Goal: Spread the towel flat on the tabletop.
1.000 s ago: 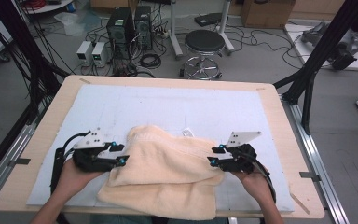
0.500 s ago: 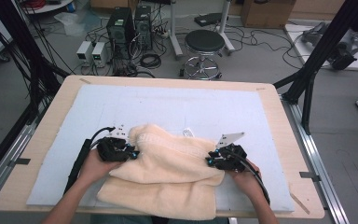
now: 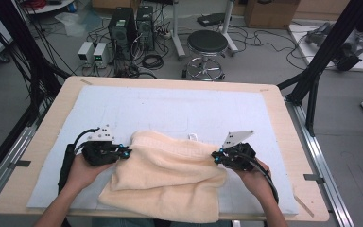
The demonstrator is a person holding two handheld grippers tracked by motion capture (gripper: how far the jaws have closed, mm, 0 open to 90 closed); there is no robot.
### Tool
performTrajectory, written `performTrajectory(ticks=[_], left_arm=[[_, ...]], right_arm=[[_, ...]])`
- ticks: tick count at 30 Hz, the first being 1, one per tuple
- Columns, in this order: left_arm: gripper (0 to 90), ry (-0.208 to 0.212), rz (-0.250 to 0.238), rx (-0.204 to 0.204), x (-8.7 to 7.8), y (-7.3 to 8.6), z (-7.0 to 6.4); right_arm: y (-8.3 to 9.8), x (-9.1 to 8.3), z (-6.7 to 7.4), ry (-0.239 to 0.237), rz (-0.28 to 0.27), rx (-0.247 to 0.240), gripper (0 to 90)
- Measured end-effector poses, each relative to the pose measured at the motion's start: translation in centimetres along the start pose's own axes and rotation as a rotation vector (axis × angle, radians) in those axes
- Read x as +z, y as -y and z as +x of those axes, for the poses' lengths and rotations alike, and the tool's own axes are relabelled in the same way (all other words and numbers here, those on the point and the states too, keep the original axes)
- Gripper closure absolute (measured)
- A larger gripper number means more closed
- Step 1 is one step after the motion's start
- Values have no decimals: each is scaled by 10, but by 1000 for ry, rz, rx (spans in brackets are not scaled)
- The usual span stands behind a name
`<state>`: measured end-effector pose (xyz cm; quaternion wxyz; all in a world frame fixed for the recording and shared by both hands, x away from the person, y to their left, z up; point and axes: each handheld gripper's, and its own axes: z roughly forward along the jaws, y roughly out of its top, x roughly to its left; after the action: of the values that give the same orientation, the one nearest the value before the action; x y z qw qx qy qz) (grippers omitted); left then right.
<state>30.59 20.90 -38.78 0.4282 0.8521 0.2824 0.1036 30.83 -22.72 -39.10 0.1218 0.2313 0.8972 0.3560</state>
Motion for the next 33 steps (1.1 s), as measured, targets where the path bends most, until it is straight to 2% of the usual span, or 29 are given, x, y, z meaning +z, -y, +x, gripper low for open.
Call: performTrajectory(ticks=[2, 4, 6, 7, 9, 11, 13, 14, 15, 16, 17, 19, 20, 21, 22, 23, 24, 26, 27, 28, 30, 31, 32, 33], left_arm=[[836, -4, -14, 19, -8, -1, -3], [836, 3, -34, 20, -16, -4, -7], [836, 7, -53, 23, -23, -7, -10], [836, 16, -63, 25, -26, -8, -11], [834, 21, -78, 38, -30, -10, -12], [834, 12, -76, 27, -28, -10, -9], [838, -17, -68, 2, -24, -11, -1], [845, -37, -78, -21, -22, -13, 6], [848, -62, -97, -42, -21, -20, 14], [848, -123, -167, -74, -18, -45, 34], [847, -123, -167, -74, -18, -45, 34], [838, -223, -193, -43, -11, -85, 56], [780, -293, -213, -34, -7, -102, 66], [629, -334, -217, -71, -3, -115, 76], [533, -304, -214, -126, -1, -123, 85], [543, -262, -237, -161, 0, -124, 90], [546, -239, -245, -158, 2, -122, 91], [543, -241, -203, -114, 5, -110, 88], [535, -237, -175, -100, 7, -98, 86], [531, -224, -163, -103, 8, -88, 84], [531, -193, -161, -112, 8, -70, 78], [531, -180, -149, -101, 8, -60, 74], [525, -170, -137, -94, 6, -51, 69], [515, -155, -130, -91, 5, -44, 64]], right_arm=[[-4, -10, 1, -1, -32, 3, 869], [-7, -16, 2, 3, -47, 1, 869], [-14, -32, 4, -1, -92, -7, 869], [-17, -35, 5, -5, -96, -14, 869], [-19, -36, 6, -20, -94, -24, 869], [-23, -34, 8, -33, -76, -40, 869], [-26, -29, 5, -42, -69, -42, 870], [-34, -27, -4, -32, -56, -43, 874], [-41, -27, -13, -20, -70, -44, 875], [-52, -29, -25, 8, -82, -38, 875], [-52, -29, -25, 8, -82, -38, 875], [-82, -35, -56, 95, -110, -24, 872], [-99, -37, -74, 169, -122, -7, 827], [-113, -40, -89, 257, -129, 18, 689], [-122, -41, -102, 280, -153, 71, 625], [-126, -42, -112, 239, -179, 128, 616], [-126, -41, -115, 221, -203, 143, 614], [-120, -34, -107, 215, -166, 93, 595], [-113, -28, -102, 208, -143, 63, 590], [-103, -21, -96, 194, -112, 39, 581], [-87, -13, -85, 158, -104, 42, 581], [-78, -10, -78, 138, -102, 47, 578], [-62, -5, -62, 111, -96, 34, 568], [-55, -3, -54, 96, -98, 28, 568]])
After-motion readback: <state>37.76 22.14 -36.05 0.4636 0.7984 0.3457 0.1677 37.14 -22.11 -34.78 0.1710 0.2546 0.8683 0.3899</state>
